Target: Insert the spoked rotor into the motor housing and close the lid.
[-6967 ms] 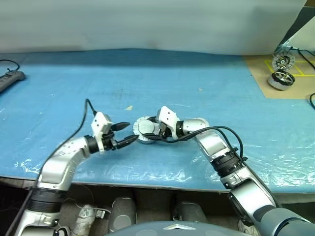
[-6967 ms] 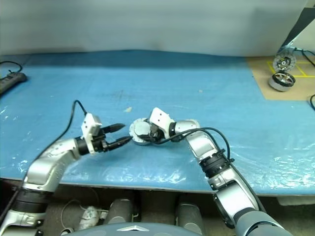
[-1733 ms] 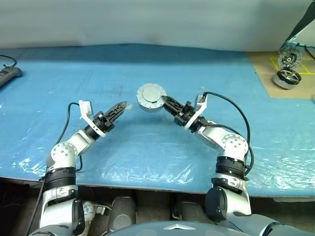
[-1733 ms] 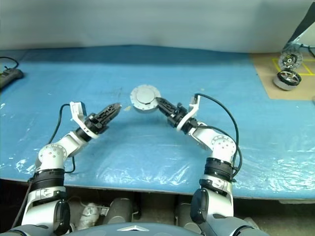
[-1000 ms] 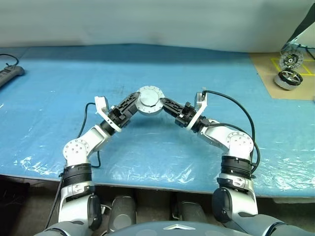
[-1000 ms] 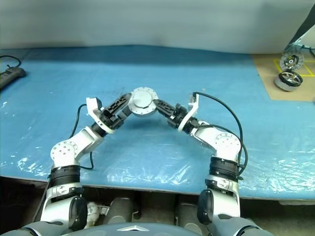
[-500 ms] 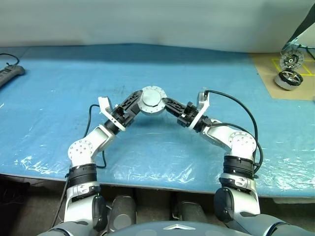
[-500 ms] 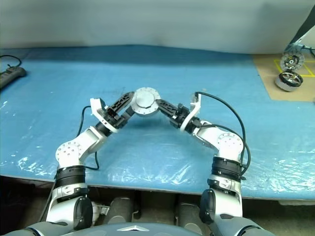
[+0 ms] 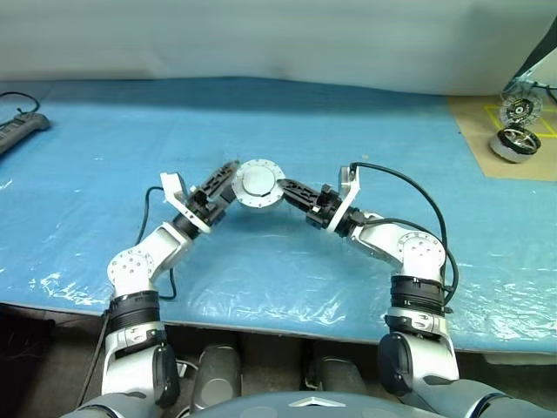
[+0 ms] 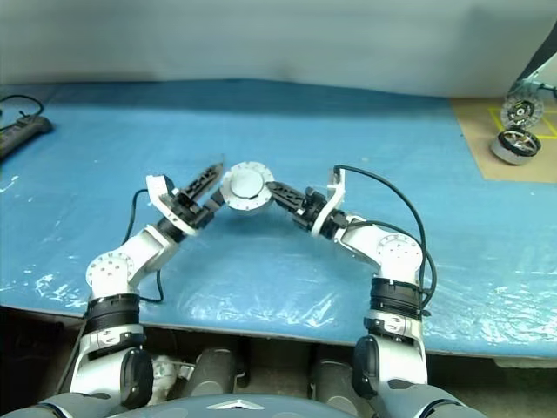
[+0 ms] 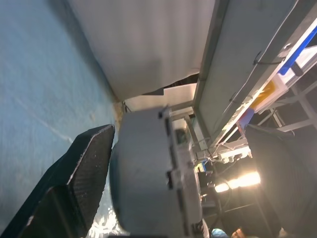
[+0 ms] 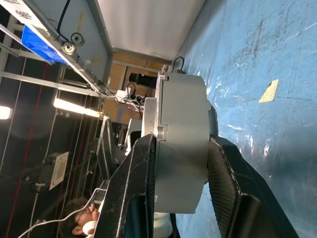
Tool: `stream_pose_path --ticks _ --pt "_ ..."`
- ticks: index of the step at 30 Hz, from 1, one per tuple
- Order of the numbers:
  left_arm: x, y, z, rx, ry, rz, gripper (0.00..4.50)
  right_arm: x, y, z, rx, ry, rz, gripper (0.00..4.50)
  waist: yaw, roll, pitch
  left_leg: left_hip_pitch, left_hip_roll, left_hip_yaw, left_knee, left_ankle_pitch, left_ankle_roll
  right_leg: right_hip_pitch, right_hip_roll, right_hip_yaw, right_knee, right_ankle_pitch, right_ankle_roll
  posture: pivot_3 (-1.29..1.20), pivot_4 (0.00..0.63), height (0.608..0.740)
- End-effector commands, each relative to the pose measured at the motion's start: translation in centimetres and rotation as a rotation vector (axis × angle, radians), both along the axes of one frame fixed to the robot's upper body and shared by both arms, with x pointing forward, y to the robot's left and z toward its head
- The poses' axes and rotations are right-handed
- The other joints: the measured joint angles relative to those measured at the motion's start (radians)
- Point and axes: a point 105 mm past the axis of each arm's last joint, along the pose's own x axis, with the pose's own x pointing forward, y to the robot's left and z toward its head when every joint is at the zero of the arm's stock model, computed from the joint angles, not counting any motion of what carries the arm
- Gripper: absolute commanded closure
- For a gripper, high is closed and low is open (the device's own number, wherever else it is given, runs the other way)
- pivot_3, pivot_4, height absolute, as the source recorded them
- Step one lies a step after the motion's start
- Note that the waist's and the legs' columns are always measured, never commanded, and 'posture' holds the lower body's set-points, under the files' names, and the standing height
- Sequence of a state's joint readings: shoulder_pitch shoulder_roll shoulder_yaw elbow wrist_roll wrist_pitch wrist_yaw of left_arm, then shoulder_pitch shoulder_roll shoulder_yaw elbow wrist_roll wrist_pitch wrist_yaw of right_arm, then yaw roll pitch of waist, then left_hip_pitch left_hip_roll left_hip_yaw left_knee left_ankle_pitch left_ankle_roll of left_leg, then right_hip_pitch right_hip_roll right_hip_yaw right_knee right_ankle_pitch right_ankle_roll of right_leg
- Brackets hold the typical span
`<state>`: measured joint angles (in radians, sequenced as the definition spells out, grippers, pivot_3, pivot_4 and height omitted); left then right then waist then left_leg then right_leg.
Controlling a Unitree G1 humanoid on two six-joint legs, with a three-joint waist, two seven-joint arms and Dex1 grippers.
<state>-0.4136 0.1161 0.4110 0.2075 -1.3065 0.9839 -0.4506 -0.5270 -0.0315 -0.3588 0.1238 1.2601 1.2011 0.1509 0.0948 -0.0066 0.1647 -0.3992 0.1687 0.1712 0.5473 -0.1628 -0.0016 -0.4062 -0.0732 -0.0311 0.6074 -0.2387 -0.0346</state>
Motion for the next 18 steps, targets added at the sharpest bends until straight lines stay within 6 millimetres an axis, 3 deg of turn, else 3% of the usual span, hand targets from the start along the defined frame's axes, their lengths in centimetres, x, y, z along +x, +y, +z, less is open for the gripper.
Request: stream_pose_path --ticks 1,14,18 --pt "-0.1 -0.4 0.8 -0.002 -0.039 -0.003 0.04 -0.4 0.5 2.3 0.073 -0.085 0.037 3.37 -0.001 0.0 0.0 0.0 0.0 0.0 0.0 0.0 0.0 0.0 0.0 0.0 0.0 0.0 0.0 0.0 0.15 0.74" --pt "0.0 -2.8 1.0 -0.015 -0.046 -0.043 0.04 -0.4 0.4 2.2 0.051 -0.089 0.035 3.37 0.0 0.0 0.0 0.0 0.0 0.0 0.001 0.0 0.0 0.0 0.0 0.0 0.0 0.0 0.0 0.0 0.15 0.74" --pt "0.1 -2.9 1.1 -0.017 -0.042 -0.028 0.86 -0.4 0.4 2.1 0.05 -0.086 0.033 3.37 0.0 0.0 0.0 0.0 0.0 0.0 0.001 0.0 0.0 0.0 0.0 0.0 0.0 0.0 0.0 0.0 0.15 0.74"
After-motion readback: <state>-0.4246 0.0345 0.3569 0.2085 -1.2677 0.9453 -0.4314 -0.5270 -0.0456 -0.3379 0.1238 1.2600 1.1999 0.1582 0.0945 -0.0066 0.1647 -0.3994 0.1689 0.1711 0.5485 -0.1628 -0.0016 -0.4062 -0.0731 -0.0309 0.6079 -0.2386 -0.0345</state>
